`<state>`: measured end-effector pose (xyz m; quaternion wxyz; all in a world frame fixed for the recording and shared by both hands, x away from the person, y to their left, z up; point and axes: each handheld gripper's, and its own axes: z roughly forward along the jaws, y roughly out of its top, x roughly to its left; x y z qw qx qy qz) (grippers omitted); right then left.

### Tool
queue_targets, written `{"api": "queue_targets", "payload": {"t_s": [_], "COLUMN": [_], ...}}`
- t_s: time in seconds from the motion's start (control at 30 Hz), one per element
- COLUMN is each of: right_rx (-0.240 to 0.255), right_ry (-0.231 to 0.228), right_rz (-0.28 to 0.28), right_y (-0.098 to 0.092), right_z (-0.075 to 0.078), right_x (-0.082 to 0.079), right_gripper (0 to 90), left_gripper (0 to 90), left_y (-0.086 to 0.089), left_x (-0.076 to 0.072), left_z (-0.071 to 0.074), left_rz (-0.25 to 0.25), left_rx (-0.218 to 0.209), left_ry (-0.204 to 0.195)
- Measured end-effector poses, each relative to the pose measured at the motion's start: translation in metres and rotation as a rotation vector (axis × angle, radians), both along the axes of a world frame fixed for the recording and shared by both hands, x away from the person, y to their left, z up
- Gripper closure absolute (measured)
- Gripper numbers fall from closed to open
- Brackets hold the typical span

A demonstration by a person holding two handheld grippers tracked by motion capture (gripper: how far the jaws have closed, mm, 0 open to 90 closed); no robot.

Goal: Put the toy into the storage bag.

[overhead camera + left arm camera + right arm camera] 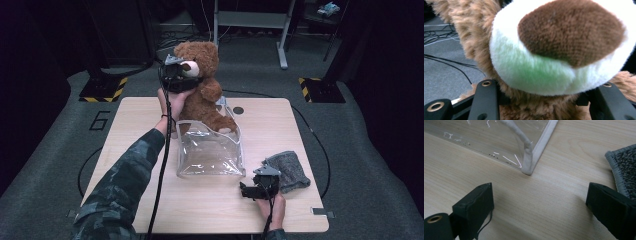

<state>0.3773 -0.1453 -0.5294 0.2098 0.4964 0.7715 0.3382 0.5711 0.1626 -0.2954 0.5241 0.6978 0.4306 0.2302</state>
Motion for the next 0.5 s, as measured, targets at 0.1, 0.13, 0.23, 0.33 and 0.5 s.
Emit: {"api": "queue_targets", "payload": {"t_s": [0.1,0.13,0.23,0.33,0.5], "right_rx": [-0.001,0.000,0.001,-0.002,-0.006], "right_ry": [0.000,-0.001,-0.002,0.000,0.000], "right_rz": [-0.001,-0.001,-0.002,-0.003,-0.003], "right_y": [0.000,0.000,0.000,0.000,0.000], "right_z": [0.000,0.000,0.000,0.000,0.000], "right_x": [0.000,0.000,0.000,0.000,0.000], "right_gripper": [7.1,7.1,7.1,7.2,7.1], "left_gripper": [45.5,45.5,44.6,44.0,43.5], "left_y": [-0.003,-0.004,-0.008,-0.010,-0.012], "left_x": [-0.002,-0.002,-0.004,-0.008,-0.012], "left_z": [-0.003,-0.004,-0.007,-0.010,-0.015], "left_rz": [-0.004,-0.005,-0.011,-0.017,-0.022], "left_rx": [0.013,0.016,0.022,0.028,0.039], "left_ry": [0.013,0.016,0.023,0.031,0.046]}}
